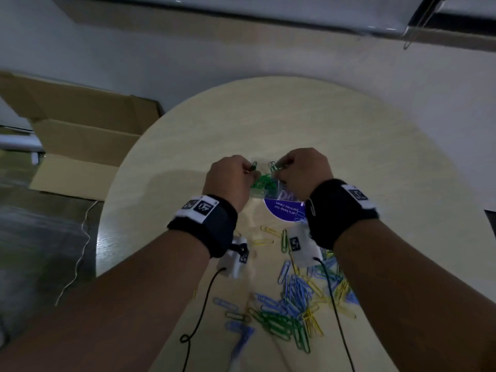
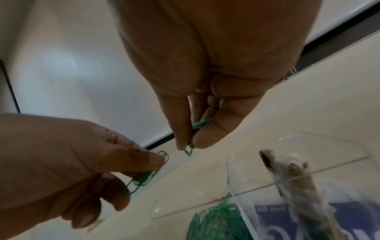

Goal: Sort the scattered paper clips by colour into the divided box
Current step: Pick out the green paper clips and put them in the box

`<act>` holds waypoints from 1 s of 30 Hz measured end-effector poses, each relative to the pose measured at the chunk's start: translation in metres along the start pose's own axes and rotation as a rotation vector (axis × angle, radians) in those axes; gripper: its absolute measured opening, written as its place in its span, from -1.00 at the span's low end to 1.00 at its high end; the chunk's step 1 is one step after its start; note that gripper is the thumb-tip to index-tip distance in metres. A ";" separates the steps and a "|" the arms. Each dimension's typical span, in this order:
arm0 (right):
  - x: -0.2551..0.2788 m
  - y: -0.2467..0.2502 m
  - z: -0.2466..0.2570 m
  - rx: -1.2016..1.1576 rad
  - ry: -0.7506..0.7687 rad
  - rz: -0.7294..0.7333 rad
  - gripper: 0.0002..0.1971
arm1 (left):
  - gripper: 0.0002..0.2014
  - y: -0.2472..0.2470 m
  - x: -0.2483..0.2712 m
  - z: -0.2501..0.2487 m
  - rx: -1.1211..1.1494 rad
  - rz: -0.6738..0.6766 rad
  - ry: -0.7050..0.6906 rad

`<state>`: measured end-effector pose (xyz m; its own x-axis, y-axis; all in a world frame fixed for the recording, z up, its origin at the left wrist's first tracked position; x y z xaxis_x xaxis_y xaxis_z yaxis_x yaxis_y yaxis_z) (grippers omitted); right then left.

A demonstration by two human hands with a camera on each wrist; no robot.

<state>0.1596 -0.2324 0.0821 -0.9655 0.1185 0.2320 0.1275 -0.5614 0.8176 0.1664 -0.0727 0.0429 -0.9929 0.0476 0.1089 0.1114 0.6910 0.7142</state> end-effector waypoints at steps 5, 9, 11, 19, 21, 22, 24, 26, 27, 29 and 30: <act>-0.008 -0.012 0.004 0.005 -0.040 0.055 -0.69 | -0.72 -0.001 -0.004 0.006 -0.011 -0.067 -0.035; 0.025 0.003 -0.021 -0.237 -0.054 -0.094 -0.76 | -0.83 0.014 0.037 0.011 -0.006 -0.127 -0.138; 0.056 0.006 -0.047 -0.271 -0.063 -0.161 -0.80 | -0.84 0.010 0.064 0.018 -0.051 -0.039 -0.214; 0.189 -0.062 -0.125 0.200 0.071 -0.062 -0.61 | -0.46 -0.061 0.135 0.030 -0.368 0.386 -0.618; 0.203 -0.078 -0.130 0.314 0.045 0.099 -0.37 | -0.42 -0.069 0.133 0.034 -0.464 0.431 -0.611; 0.209 -0.084 -0.129 0.342 0.027 0.164 -0.27 | -0.43 -0.069 0.130 0.037 -0.496 0.426 -0.607; 0.219 -0.095 -0.123 0.386 0.088 0.245 -0.16 | -0.45 -0.063 0.127 0.046 -0.522 0.427 -0.554; 0.225 -0.100 -0.113 0.414 0.190 0.290 -0.14 | -0.49 -0.053 0.130 0.060 -0.508 0.436 -0.492; 0.227 -0.102 -0.112 0.401 0.234 0.306 -0.16 | -0.52 -0.046 0.134 0.067 -0.485 0.429 -0.480; 0.227 -0.096 -0.113 0.338 0.281 0.303 -0.23 | -0.55 -0.033 0.141 0.079 -0.415 0.384 -0.447; 0.227 -0.091 -0.116 0.291 0.291 0.272 -0.28 | -0.56 -0.028 0.146 0.083 -0.377 0.361 -0.429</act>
<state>-0.0972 -0.2492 -0.0002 -0.9067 -0.2574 0.3342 0.4015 -0.2835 0.8709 0.0152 -0.0251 -0.0182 -0.8105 0.5641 0.1575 0.3688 0.2826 0.8855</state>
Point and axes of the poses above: each hand's wrist, its own x-axis away from the middle knuckle, its own y-axis out of the back of the hand, z = x × y, the point moved 1 cm from there along -x, towards the middle knuckle, and after that the axes turned 1 degree about x, right-handed, at the moved point
